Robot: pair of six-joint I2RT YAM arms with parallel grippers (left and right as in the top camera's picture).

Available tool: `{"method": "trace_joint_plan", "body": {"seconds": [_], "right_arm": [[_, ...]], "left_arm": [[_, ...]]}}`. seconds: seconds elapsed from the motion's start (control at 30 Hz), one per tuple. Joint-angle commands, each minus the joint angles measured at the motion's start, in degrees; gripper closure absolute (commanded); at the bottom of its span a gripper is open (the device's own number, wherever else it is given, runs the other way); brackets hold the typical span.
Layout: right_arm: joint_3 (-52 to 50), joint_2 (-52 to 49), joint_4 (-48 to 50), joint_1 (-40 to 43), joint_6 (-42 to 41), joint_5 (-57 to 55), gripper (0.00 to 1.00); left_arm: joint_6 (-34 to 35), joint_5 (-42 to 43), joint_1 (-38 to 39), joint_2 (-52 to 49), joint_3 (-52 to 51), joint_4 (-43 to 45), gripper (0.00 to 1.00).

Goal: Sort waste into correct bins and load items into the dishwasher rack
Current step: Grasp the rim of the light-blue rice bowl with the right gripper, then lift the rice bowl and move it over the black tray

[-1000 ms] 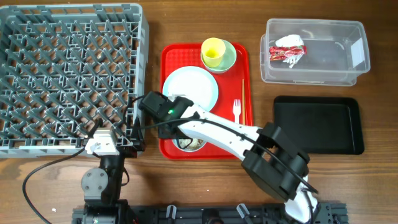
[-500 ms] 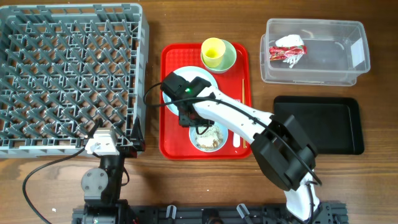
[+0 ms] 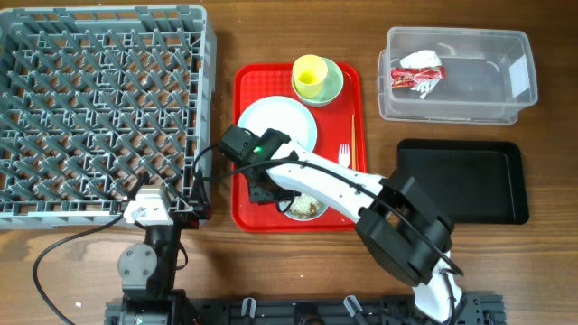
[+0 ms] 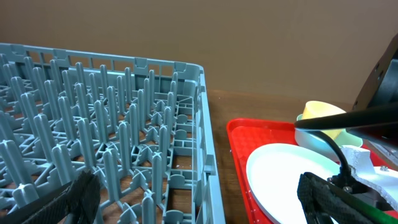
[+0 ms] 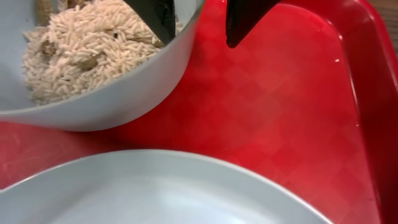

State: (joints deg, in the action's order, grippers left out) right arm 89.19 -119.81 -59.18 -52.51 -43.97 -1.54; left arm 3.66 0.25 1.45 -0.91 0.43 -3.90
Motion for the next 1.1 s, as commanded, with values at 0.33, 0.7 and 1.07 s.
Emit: {"method": "trace_joint_plan", "body": {"seconds": [0.33, 0.7, 1.07], "right_arm": [[-3.0, -0.4, 0.7, -3.4, 1.8, -4.5, 0.96], [2.7, -0.3, -6.2, -2.3, 3.3, -12.8, 0.96], [12.4, 2.4, -21.6, 8.2, -4.2, -16.6, 0.96]], "left_arm": [[-0.9, -0.5, 0.3, 0.2, -0.1, -0.3, 0.0], [-0.9, -0.5, 0.3, 0.2, -0.1, -0.3, 0.0], [-0.9, -0.5, 0.3, 0.2, -0.1, -0.3, 0.0]]}}
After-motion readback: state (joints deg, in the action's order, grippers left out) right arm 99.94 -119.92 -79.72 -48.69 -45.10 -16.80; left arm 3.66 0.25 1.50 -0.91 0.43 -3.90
